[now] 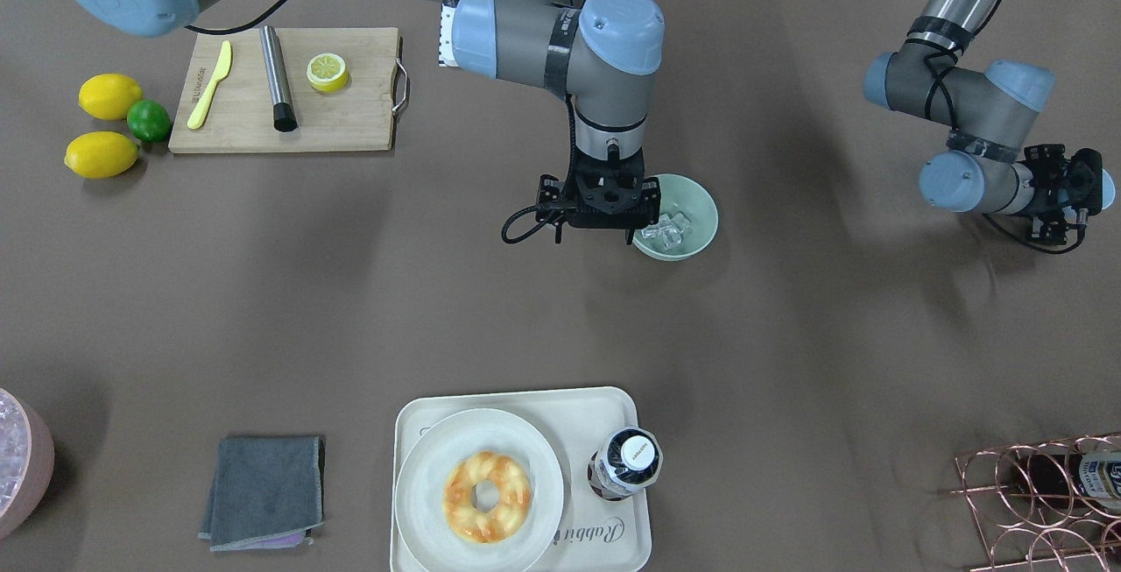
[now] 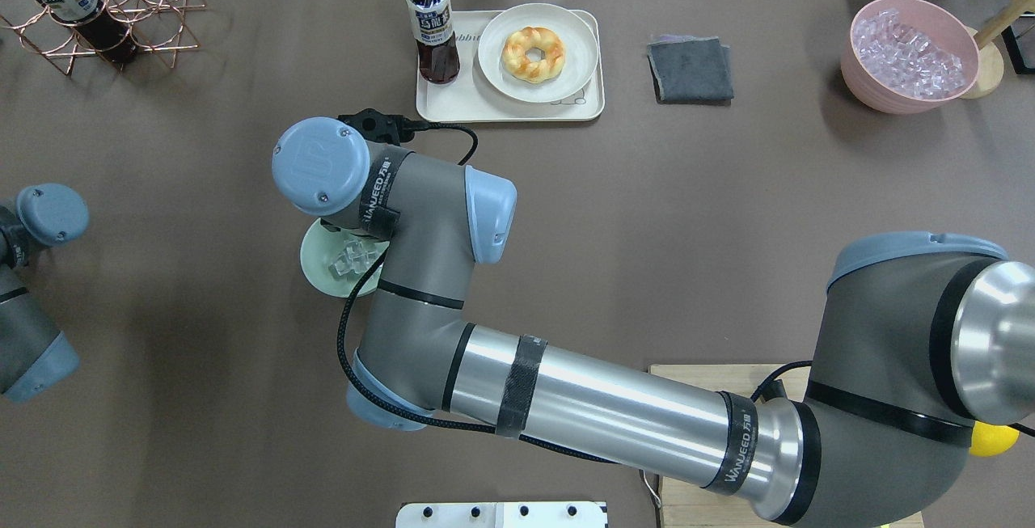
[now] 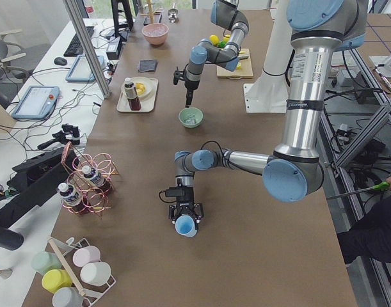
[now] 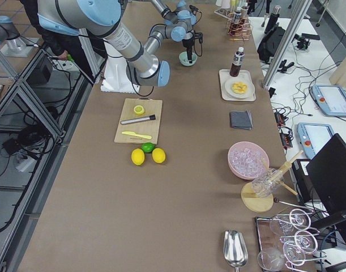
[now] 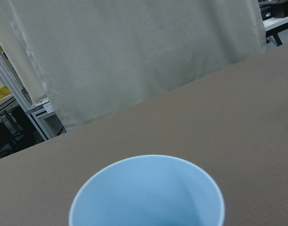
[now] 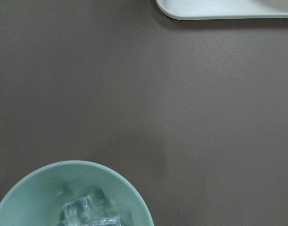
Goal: Pour ice into bowl
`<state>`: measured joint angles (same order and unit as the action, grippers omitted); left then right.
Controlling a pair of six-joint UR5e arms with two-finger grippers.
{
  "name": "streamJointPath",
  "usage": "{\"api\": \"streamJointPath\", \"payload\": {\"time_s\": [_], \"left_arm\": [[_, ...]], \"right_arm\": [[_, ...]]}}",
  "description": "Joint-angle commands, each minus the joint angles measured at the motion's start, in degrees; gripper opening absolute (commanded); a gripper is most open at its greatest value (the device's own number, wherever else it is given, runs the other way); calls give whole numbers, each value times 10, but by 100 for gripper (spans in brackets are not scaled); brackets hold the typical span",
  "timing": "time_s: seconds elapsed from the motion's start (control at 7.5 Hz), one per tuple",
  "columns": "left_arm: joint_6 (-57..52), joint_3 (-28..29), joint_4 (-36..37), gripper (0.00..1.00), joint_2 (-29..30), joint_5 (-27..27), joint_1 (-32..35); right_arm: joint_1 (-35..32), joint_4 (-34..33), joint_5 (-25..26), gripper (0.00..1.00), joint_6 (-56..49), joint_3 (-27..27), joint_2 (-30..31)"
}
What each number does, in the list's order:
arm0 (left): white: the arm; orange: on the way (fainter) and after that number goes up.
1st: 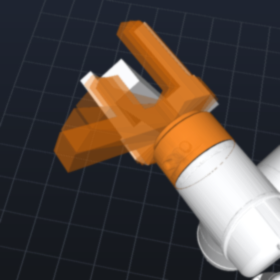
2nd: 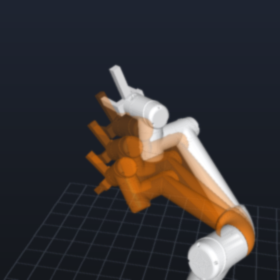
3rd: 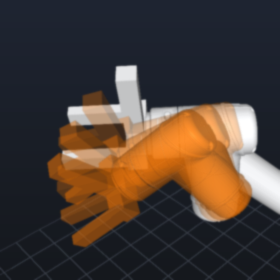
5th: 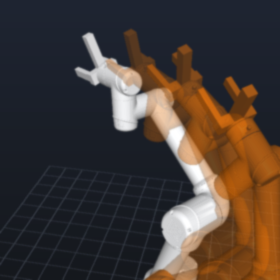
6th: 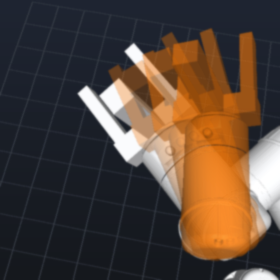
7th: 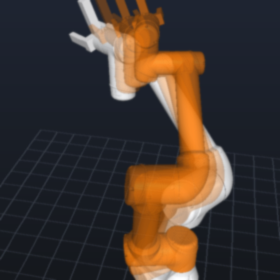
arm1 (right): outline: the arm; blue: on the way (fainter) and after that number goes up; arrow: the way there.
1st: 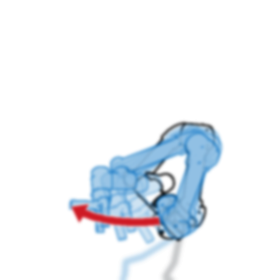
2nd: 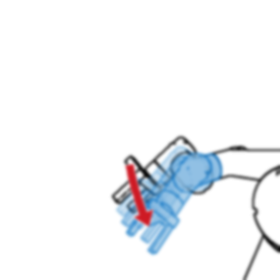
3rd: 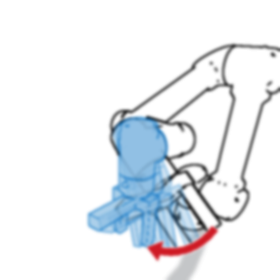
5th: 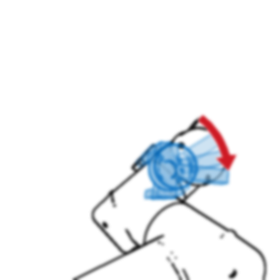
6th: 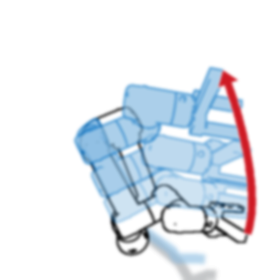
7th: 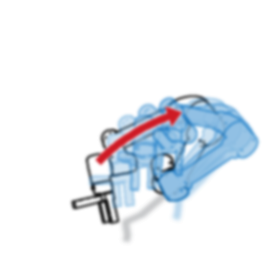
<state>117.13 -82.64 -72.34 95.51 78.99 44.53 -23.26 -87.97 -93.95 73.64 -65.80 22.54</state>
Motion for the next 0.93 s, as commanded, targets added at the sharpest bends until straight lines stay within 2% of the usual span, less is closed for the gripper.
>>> {"api": "streamJointPath", "payload": {"time_s": [0.0,0.27,0.4,0.53,0.67,0.8], "left_arm": [[0,-39,45,97,1,2,-3],[10,-63,86,97,2,33,-43],[24,-92,113,97,2,43,-55],[24,-137,149,97,2,51,-59],[20,-183,183,97,2,61,-62],[4,-222,203,97,2,62,-61]], "right_arm": [[19,37,17,98,1,36,-7],[21,60,23,95,1,61,-7],[21,59,22,77,1,59,-8],[20,60,20,29,3,57,-8],[23,61,20,0,12,57,-7],[26,72,21,0,12,59,-7]]}}
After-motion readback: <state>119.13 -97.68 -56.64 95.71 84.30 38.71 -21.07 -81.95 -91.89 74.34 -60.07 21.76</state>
